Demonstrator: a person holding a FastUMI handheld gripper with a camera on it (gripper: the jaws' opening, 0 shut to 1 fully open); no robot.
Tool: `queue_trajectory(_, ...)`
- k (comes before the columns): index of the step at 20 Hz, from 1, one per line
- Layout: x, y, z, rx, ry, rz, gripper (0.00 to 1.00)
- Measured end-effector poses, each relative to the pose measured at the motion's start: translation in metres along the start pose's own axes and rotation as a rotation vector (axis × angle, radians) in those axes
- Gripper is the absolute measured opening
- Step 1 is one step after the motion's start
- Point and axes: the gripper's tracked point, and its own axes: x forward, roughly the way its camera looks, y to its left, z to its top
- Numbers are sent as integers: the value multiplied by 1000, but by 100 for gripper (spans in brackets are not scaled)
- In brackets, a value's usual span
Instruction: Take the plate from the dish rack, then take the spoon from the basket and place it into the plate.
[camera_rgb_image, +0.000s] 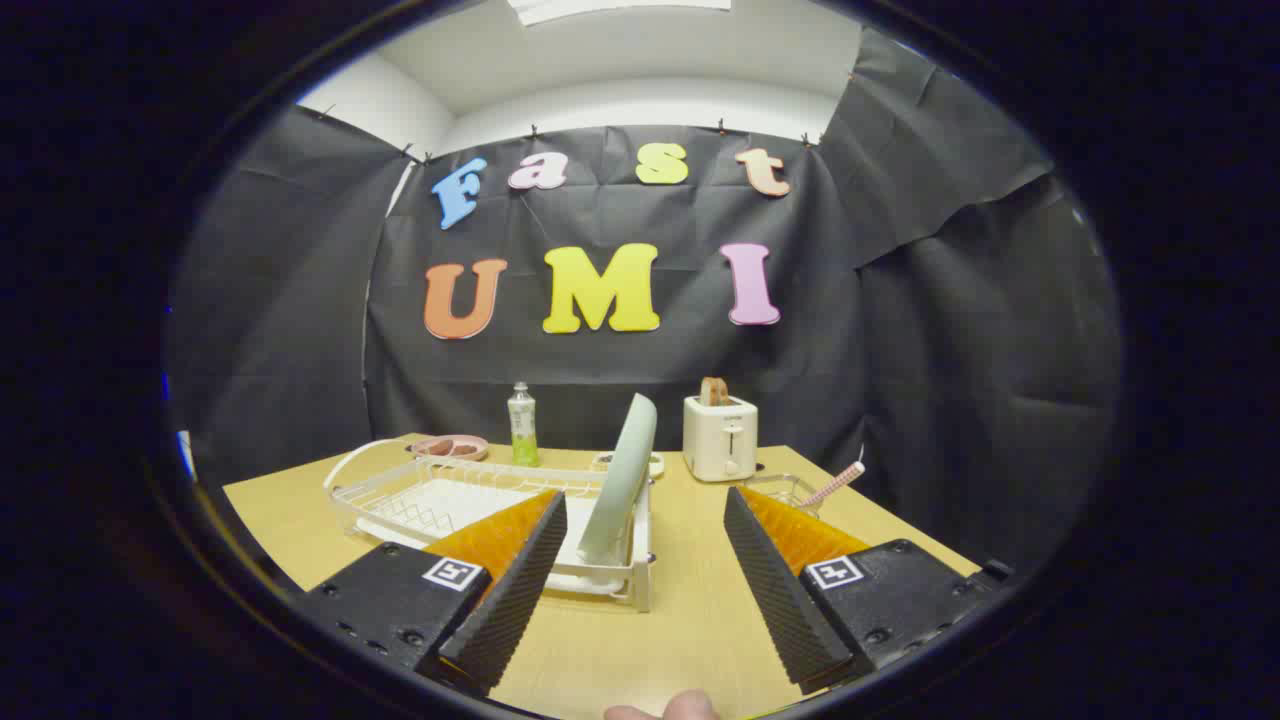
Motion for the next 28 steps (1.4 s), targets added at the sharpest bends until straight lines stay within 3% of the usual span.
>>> queue_trajectory(18,1,13,9,-39,1,25,100)
queue_trajectory(28,19,37,53,-54,74,153,100)
